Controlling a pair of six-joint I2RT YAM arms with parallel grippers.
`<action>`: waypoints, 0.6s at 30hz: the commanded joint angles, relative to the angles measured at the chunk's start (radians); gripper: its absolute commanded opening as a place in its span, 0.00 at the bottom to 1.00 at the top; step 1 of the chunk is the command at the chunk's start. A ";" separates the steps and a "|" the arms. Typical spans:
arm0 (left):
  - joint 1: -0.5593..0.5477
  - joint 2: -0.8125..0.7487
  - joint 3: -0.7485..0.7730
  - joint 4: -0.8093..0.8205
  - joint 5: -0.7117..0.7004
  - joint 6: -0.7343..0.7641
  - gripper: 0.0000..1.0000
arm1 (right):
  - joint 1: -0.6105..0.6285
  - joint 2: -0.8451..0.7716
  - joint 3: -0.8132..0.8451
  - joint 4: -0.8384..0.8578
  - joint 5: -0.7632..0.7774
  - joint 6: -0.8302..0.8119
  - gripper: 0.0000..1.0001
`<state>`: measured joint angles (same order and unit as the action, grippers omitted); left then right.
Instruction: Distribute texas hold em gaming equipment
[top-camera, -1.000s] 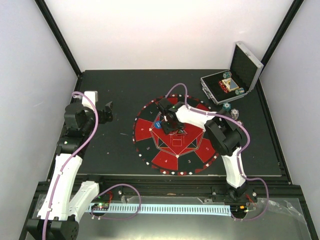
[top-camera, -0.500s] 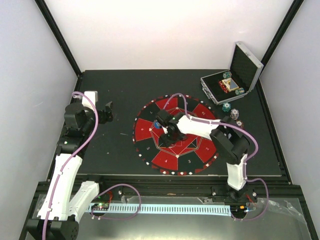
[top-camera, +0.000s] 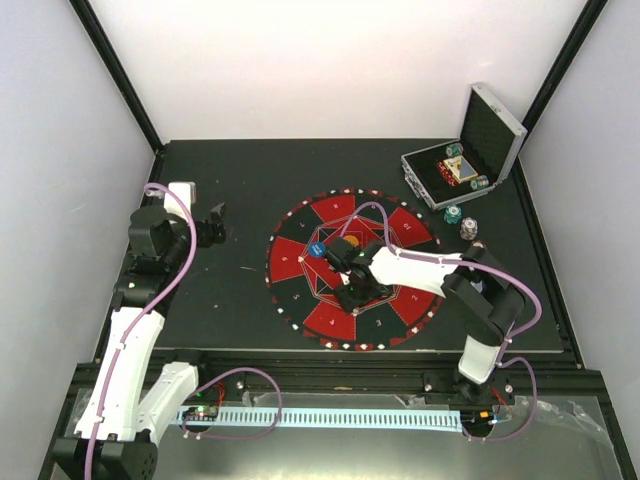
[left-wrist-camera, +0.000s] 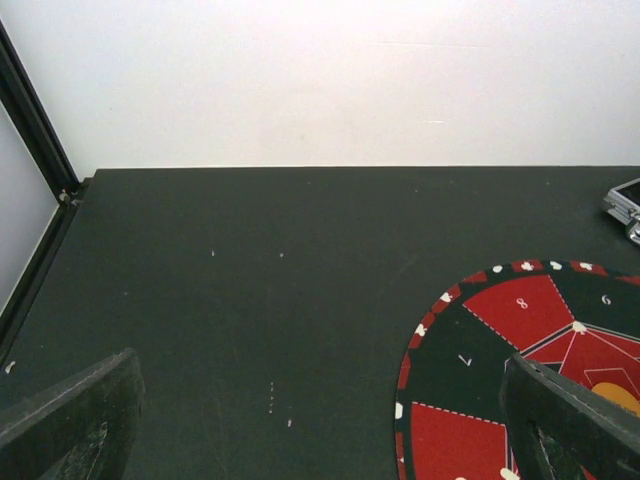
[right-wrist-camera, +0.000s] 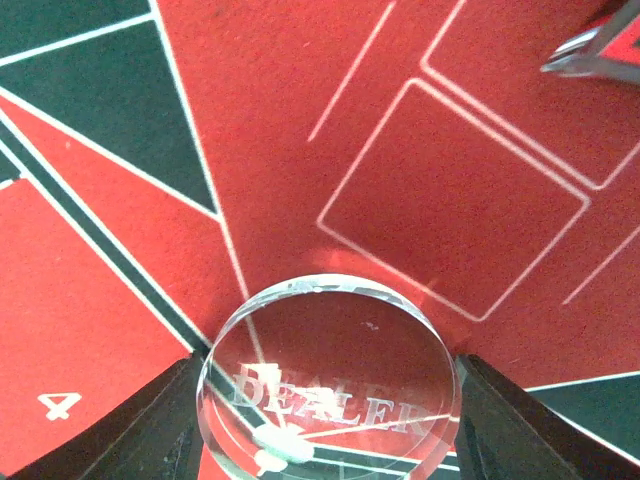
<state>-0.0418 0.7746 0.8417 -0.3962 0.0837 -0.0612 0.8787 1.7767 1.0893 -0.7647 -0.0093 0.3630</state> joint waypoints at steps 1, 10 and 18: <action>-0.006 0.009 0.005 -0.003 0.011 0.007 0.99 | 0.036 -0.016 -0.006 0.015 -0.017 0.031 0.60; -0.006 0.008 0.004 -0.003 0.014 0.006 0.99 | 0.048 -0.019 -0.032 0.010 0.036 0.062 0.77; -0.006 0.003 0.005 -0.003 0.014 0.006 0.99 | -0.014 -0.092 0.064 -0.046 0.161 0.053 0.89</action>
<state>-0.0418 0.7811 0.8417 -0.3962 0.0841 -0.0612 0.9096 1.7340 1.0893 -0.7906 0.0757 0.4164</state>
